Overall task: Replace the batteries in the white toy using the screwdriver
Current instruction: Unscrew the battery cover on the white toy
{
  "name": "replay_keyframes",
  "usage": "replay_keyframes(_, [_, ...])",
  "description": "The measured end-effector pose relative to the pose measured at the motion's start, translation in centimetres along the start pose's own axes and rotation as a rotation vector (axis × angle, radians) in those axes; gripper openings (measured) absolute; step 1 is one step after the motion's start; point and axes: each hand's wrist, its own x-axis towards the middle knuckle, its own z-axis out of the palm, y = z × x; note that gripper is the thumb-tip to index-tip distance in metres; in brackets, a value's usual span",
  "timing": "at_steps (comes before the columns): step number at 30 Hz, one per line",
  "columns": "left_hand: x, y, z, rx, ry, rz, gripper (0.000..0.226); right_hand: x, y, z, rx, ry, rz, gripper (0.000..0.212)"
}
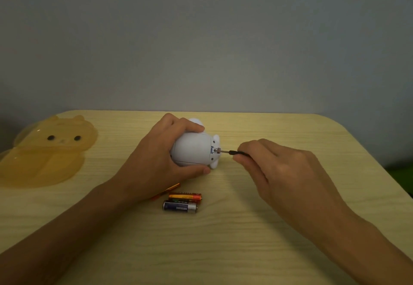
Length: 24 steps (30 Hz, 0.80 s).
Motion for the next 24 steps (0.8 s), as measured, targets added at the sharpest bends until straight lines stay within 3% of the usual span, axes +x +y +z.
replay_keyframes(2, [-0.1,0.0,0.0,-0.003,-0.003,-0.004,0.071,0.0,0.5,-0.2,0.128,-0.007,0.006,0.011])
replay_keyframes(5, [-0.2,0.2,0.1,-0.018,-0.009,-0.002,0.072,0.2,0.4,0.2,0.233,0.018,0.054,0.023])
replay_keyframes(9, [-0.1,0.4,0.4,-0.012,-0.017,0.018,0.072,0.7,-0.7,1.6,0.076,-0.006,0.085,0.044])
replay_keyframes(13, [-0.2,0.4,0.3,-0.006,-0.018,0.015,0.072,1.1,-0.8,1.8,-0.021,-0.039,0.077,0.018])
replay_keyframes(24, [-0.1,0.2,0.3,0.002,-0.019,0.026,0.075,0.7,-0.7,1.1,0.28,0.118,0.098,0.009])
